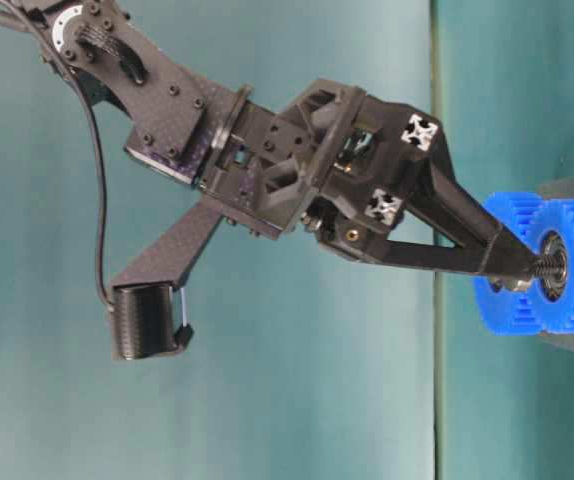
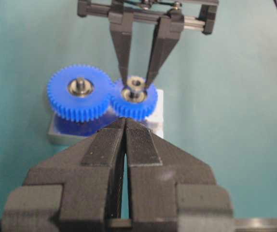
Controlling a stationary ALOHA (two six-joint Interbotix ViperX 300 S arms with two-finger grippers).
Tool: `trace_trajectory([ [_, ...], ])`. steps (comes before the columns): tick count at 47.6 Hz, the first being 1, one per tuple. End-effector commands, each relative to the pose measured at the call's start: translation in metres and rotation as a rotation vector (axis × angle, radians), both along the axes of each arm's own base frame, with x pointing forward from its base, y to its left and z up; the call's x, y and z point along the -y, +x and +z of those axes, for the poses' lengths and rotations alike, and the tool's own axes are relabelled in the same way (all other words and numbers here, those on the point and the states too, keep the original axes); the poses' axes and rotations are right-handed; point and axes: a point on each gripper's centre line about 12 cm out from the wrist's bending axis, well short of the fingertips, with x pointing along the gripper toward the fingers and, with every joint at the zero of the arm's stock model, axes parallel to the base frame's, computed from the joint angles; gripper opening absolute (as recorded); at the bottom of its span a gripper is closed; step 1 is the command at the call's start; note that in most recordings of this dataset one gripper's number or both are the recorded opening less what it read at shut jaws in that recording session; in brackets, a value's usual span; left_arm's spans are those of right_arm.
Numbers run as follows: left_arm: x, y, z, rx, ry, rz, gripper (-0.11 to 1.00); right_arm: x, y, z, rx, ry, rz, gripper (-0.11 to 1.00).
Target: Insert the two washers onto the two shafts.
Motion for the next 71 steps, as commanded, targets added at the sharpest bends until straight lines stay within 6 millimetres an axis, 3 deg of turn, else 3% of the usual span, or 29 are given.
trace_trajectory([
  [1,0.0,0.001,0.005,0.018,0.002,0.001,0.01,-0.001,0.002,0.007,0.02,0.004,-0.001,0.3],
  [24,0.0,0.001,0.003,0.015,0.002,0.001,0.01,0.003,0.003,0.008,0.023,0.04,-0.045,0.32],
  [26,0.0,0.001,0.003,0.015,0.002,0.001,0.01,0.005,0.003,0.008,0.023,0.044,-0.055,0.39],
  [33,0.0,0.0,0.004,0.02,0.002,0.001,0.01,0.007,0.003,0.014,0.04,0.049,-0.071,0.83],
  [36,0.0,-0.001,0.005,0.026,0.002,0.001,0.01,0.009,0.003,0.024,0.06,0.048,-0.073,0.92],
  [45,0.0,-0.002,0.004,0.026,0.002,0.001,0.01,0.014,-0.008,0.061,0.138,0.047,-0.084,0.79],
  [52,0.0,-0.002,0.004,0.026,0.002,0.001,0.01,0.015,-0.022,0.077,0.147,0.047,-0.083,0.78],
  [64,0.0,-0.002,0.004,0.028,0.004,0.001,0.01,0.014,-0.047,0.073,0.08,0.036,-0.07,0.78],
  [71,0.0,-0.002,0.004,0.026,0.004,0.001,0.01,0.015,-0.053,0.075,0.081,0.038,-0.074,0.77],
])
